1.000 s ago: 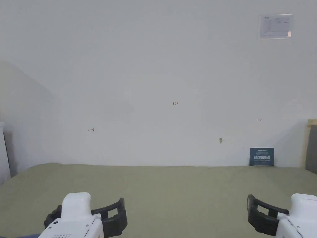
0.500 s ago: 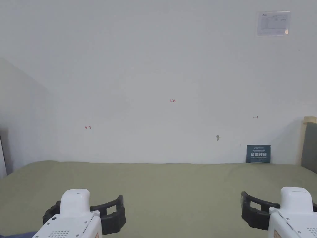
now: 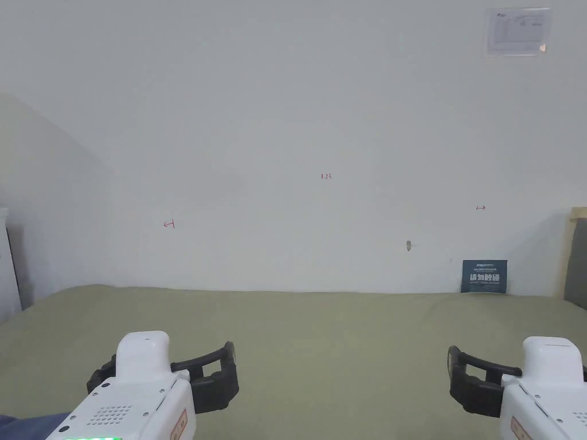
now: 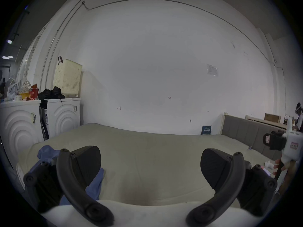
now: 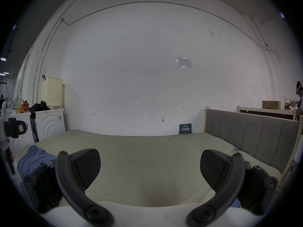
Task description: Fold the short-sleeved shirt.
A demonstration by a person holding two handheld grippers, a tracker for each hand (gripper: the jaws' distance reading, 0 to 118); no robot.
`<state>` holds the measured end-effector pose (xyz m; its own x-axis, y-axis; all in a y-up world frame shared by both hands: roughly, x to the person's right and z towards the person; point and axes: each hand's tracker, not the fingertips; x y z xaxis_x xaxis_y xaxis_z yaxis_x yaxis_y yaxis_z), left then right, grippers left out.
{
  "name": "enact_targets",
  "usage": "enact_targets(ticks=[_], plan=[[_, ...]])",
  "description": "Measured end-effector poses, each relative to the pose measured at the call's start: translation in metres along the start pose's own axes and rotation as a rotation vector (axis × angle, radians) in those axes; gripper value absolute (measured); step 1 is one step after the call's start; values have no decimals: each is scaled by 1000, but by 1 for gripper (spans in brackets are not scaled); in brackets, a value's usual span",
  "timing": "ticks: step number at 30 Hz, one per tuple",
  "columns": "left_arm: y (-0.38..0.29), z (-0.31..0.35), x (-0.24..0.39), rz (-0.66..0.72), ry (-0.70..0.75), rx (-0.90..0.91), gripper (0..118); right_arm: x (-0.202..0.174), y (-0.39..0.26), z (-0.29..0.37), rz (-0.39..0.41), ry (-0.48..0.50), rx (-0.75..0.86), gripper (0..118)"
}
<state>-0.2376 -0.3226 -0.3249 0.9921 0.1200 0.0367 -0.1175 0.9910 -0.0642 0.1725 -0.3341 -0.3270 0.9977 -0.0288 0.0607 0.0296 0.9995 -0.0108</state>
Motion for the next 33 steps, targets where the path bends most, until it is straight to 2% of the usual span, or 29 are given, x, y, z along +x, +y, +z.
enact_targets(ticks=[2,4,6,7,8,9,10,12,13,15,20,24,28,33], plan=[[1,1,0,10,-17,10,118,0,0,-2,8,-6,-13,116],[0,2,0,-14,-15,6,117,0,0,-2,15,-24,-28,107],[-2,3,2,-45,-6,-10,114,2,-1,3,12,-29,-27,90],[-5,4,3,-56,-9,-13,103,1,-2,4,24,-30,-23,43],[-7,6,4,-72,-7,-4,46,1,-2,3,47,-43,-32,0],[-10,6,7,-117,40,9,0,0,-9,2,55,-59,-2,0],[-13,2,14,-165,56,-32,0,2,-14,2,45,-36,-27,0],[-15,5,2,-118,67,-7,0,3,-18,1,25,-20,-39,0],[-16,4,1,-84,27,-11,0,1,-20,0,31,-20,-41,0],[-13,9,2,-119,75,-4,0,-6,-10,3,37,-7,-37,0],[5,30,-28,-92,108,14,0,-43,-4,-5,23,90,-49,0],[19,65,-71,-96,223,26,0,-100,-1,-10,33,228,-48,0],[24,115,-118,-83,368,28,0,-172,-3,-13,11,396,-73,0],[18,177,-166,-71,525,4,0,-260,-7,-7,23,592,-81,0]])
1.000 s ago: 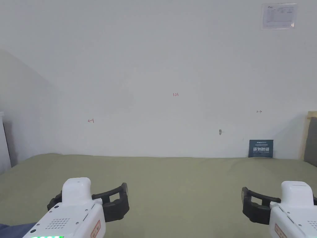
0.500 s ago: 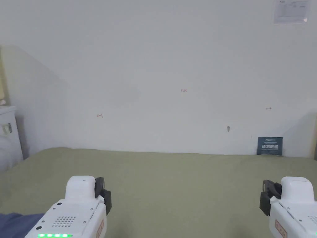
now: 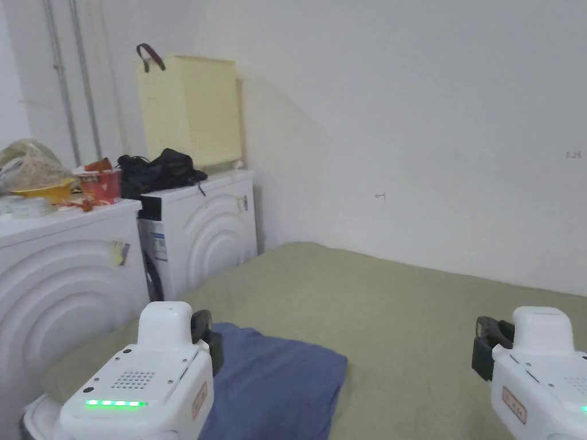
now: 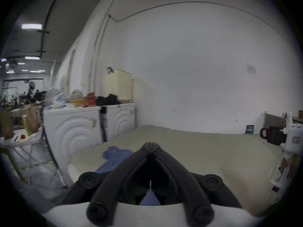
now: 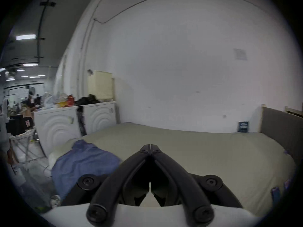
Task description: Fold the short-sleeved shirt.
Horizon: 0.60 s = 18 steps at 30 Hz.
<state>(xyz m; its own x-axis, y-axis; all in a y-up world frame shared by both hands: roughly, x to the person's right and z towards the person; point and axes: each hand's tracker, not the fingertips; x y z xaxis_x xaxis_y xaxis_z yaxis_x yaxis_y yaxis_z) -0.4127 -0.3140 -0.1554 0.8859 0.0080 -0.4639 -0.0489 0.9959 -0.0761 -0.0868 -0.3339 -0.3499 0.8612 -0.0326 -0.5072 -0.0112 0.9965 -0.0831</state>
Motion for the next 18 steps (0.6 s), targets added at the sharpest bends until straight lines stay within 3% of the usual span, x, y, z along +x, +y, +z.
enact_targets(ticks=[3,9,15,18], plan=[[-9,15,-30,22,76,-33,0,-39,2,-17,24,88,-6,0],[-15,1,-52,30,100,-104,0,-67,6,-25,31,121,-2,0],[16,-75,-49,46,-61,-210,0,-72,12,-44,21,108,28,0],[35,-138,-42,-14,-134,-299,0,-72,18,-62,18,95,37,0]])
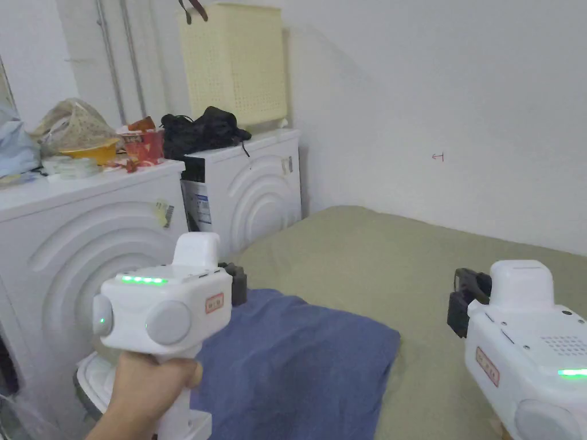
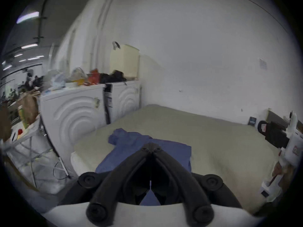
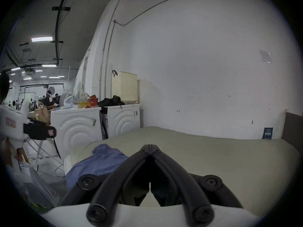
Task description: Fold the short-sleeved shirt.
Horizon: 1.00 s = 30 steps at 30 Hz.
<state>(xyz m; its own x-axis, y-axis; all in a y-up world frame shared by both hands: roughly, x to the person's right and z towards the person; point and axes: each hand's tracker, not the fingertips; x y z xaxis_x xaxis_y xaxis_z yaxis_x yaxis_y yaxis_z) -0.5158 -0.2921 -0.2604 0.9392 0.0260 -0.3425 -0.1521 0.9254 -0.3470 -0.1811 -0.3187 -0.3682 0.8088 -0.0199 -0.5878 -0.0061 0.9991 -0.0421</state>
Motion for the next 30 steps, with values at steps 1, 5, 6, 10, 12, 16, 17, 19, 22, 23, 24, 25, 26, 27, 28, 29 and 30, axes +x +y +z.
enact_targets(ticks=[1,5,6,10,12,16,17,19,22,23,24,25,26,27,28,29,30], plan=[[12,-22,1,-32,-10,-52,0,0,0,-7,1,-2,3,0],[42,-117,2,-113,-75,-259,0,3,-5,-40,11,1,6,0],[46,-146,2,-121,-104,-360,0,3,-8,-48,8,9,1,0],[35,-231,7,-95,-112,-662,0,10,-30,-70,13,43,-20,0],[14,-257,12,-24,-155,-795,0,14,-45,-77,35,50,-39,0],[-35,-288,28,-8,-223,-885,0,28,-74,-89,35,44,-104,0],[-45,-294,32,-13,-217,-885,0,31,-82,-92,29,40,-124,0],[-58,-302,35,-3,-217,-889,46,38,-94,-97,15,39,-153,0],[-71,-304,33,35,-213,-895,118,45,-105,-98,20,27,-174,2],[-74,-304,30,48,-211,-897,113,47,-108,-96,26,23,-177,3],[-75,-307,29,60,-210,-898,113,49,-110,-95,25,19,-179,3],[-80,-308,31,74,-208,-900,113,52,-111,-95,21,13,-187,3],[-88,-309,34,89,-236,-948,112,54,-112,-94,19,11,-192,3],[-96,-309,36,84,-232,-974,108,55,-113,-93,17,5,-197,3],[-96,-313,42,86,-231,-993,100,57,-114,-92,15,-2,-199,3],[-104,-315,47,87,-230,-1012,79,58,-114,-90,13,-5,-201,3],[-112,-314,52,88,-230,-1030,60,60,-115,-89,14,-7,-204,3]])
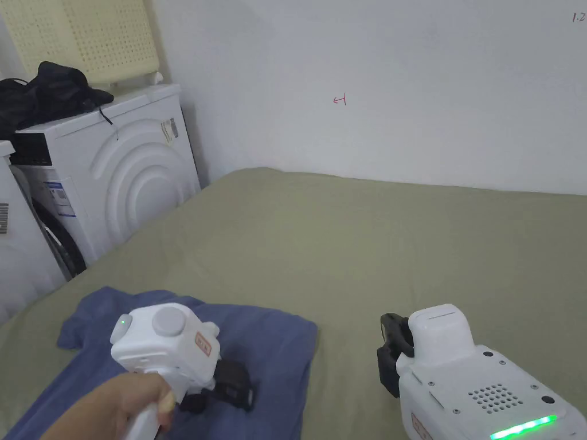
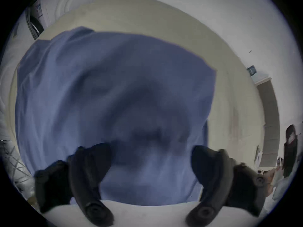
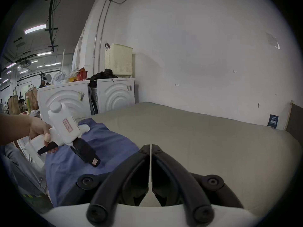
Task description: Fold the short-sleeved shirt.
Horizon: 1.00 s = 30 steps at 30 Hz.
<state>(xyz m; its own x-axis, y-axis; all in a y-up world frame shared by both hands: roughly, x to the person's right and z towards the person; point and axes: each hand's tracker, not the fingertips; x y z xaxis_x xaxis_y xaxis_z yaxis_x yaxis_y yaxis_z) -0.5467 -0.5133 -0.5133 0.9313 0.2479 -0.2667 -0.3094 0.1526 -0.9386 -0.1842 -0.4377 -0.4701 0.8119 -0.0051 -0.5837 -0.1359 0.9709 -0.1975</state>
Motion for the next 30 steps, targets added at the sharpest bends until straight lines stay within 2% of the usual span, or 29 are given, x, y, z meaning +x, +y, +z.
enact_targets(ticks=[1,2,3,4,9,12,15,17,21,24,27,30], plan=[[-8,-4,6,4,0,-20,35,3,-2,2,6,-6,-1,3],[-12,3,1,-97,169,-97,1,5,-2,6,11,-15,0,3],[-12,7,-2,-94,120,-75,1,8,-2,9,12,-20,-1,3],[0,13,-3,-60,80,191,1,12,-2,12,8,-24,-2,3],[3,55,18,-65,45,298,1,29,2,30,-8,-63,6,2],[3,87,48,-184,96,340,1,42,10,45,-19,-86,23,2],[8,118,74,-165,34,398,1,59,18,66,-24,-120,48,2],[11,138,96,-224,26,450,1,71,19,84,-11,-157,64,2],[17,165,157,-335,-13,448,1,101,19,123,-33,-231,55,2],[15,177,213,-410,-93,441,1,127,22,157,-7,-331,51,2],[-2,173,281,-524,-115,404,1,157,24,195,-4,-433,36,2],[-10,158,340,-607,-212,379,1,187,28,235,-25,-519,48,2]])
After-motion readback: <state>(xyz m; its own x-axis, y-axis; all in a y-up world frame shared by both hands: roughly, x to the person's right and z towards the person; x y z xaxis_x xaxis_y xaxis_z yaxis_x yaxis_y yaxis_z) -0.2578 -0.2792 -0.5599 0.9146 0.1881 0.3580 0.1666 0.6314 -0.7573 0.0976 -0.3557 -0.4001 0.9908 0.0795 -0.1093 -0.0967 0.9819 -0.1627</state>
